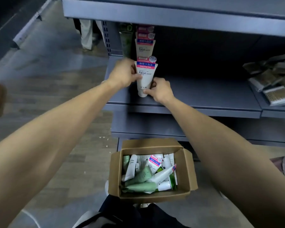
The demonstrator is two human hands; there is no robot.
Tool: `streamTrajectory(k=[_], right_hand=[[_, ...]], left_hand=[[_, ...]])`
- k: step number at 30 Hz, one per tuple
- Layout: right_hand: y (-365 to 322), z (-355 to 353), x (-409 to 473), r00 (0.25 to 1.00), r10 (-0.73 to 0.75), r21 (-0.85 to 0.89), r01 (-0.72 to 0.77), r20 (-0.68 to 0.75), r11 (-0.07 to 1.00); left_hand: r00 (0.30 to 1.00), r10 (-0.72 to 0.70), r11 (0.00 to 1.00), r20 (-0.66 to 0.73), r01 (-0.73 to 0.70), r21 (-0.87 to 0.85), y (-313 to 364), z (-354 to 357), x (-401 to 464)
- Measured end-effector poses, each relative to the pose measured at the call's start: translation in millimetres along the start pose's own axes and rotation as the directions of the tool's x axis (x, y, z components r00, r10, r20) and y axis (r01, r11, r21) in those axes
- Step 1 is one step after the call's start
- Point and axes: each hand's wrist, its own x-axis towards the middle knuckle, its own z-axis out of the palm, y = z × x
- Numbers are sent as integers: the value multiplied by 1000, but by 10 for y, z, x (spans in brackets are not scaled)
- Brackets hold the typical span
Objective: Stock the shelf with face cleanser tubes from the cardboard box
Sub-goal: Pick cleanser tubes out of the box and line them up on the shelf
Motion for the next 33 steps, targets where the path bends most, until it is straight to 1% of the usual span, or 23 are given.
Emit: streamTrajectory(k=[5,10,19,23,33], right_hand=[[-38,-3,224,1000,24,-2,-24,10,1000],[-82,-21,461,999,22,-53,-21,25,998],[-105,-54,788,999,-14,-123,20,47,992],[-91,-74,839,997,-23,-109,31,70,994],[-104,-72,826,997,-23,-117,32,76,993]], left_hand=[[1000,19,1000,-6,-19,-9,-125,12,255],[999,37,998,-27,-36,56,-136,-1,470],[1000,-3,998,-27,1,-68,-156,-34,731],[1000,11,996,-16,-13,-91,-163,-41,782],[999,-36,990,-8,34,-135,-167,-33,771]])
